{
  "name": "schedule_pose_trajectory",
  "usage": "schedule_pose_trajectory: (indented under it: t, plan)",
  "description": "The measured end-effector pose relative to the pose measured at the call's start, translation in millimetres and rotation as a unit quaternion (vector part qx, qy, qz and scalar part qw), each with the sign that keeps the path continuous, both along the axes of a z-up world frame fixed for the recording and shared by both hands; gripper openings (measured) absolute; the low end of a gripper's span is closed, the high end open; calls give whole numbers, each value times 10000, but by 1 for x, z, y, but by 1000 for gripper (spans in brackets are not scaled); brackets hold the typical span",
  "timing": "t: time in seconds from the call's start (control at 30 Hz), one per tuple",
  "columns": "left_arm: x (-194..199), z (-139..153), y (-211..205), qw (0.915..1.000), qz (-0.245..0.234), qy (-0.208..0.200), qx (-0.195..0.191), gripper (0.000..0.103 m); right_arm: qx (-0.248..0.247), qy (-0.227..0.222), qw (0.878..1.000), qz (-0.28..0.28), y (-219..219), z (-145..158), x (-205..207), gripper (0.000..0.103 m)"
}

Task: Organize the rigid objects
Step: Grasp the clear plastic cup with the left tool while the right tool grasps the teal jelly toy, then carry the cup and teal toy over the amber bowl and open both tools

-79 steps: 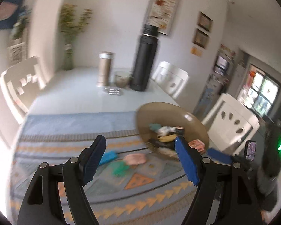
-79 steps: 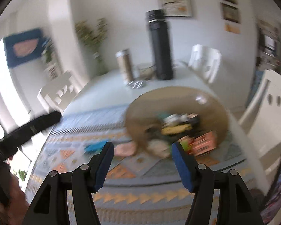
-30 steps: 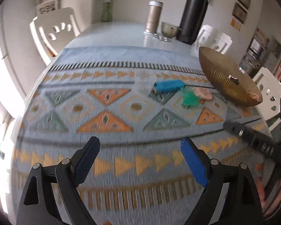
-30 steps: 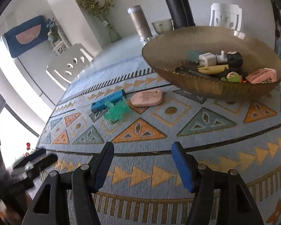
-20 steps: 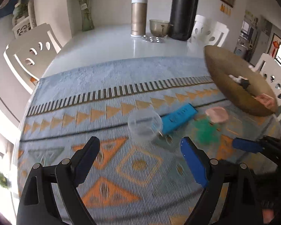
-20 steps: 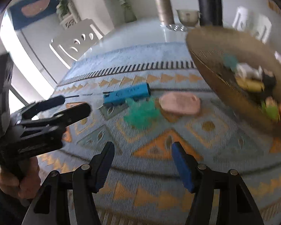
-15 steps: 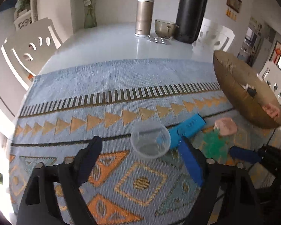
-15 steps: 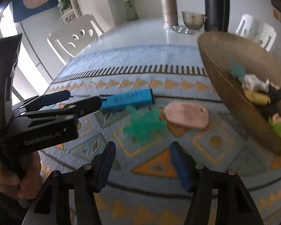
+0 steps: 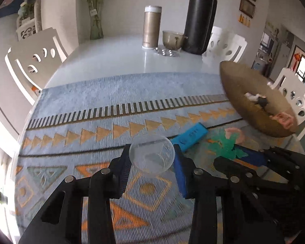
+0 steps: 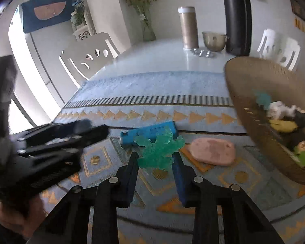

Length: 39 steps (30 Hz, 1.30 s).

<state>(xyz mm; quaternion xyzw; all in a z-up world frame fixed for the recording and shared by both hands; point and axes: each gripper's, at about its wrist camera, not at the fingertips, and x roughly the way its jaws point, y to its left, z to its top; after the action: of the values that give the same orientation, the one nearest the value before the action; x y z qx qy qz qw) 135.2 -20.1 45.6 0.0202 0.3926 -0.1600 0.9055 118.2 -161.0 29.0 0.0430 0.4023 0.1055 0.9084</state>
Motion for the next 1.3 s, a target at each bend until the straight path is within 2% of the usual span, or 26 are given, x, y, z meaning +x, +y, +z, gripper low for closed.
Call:
schedule_pose_trajectory:
  t: [0.1, 0.27, 0.37, 0.43, 0.5, 0.73, 0.83, 0.93, 1.07, 1.17, 1.27, 1.3]
  plan:
    - [-27, 12, 3, 9998, -85, -56, -156, 36, 210, 134, 9997, 86, -10, 3, -21, 32]
    - [-74, 20, -4, 9995, -246, -30, -183, 36, 331, 329, 9987, 201, -28, 9, -73, 33]
    - [-99, 15, -11, 9993, -265, 93, -238, 36, 248, 340, 9988, 232, -37, 7, -102, 33]
    - [-113, 9, -16, 9997, -166, -16, -161, 36, -22, 243, 9996, 141, -40, 1, -114, 33]
    - [-119, 2, -22, 10000, 7, -43, -19, 36, -145, 254, 9996, 19, -45, -6, -118, 33]
    - [-124, -12, -23, 9997, 76, -19, -237, 36, 58, 346, 9993, -125, -60, -15, -113, 33]
    - [-122, -19, -20, 9993, 201, 114, -285, 36, 124, 386, 9991, -118, -62, -16, -112, 33]
    - [-125, -17, -15, 9988, 255, 17, -425, 36, 215, 360, 9991, -70, -64, -15, -114, 33]
    - [-129, -16, -14, 9987, 283, -79, -414, 36, 622, 305, 9975, 106, -73, -14, -118, 33]
    - [-130, -15, -17, 9991, 234, -116, -336, 36, 1067, 511, 9928, 201, -83, -19, -116, 40]
    - [-130, -15, -18, 9991, 208, -102, -342, 36, 1248, 537, 9905, 197, -87, -19, -115, 45]
    - [-129, -15, -17, 9990, 207, -95, -378, 36, 1241, 524, 9907, 201, -86, -19, -116, 51]
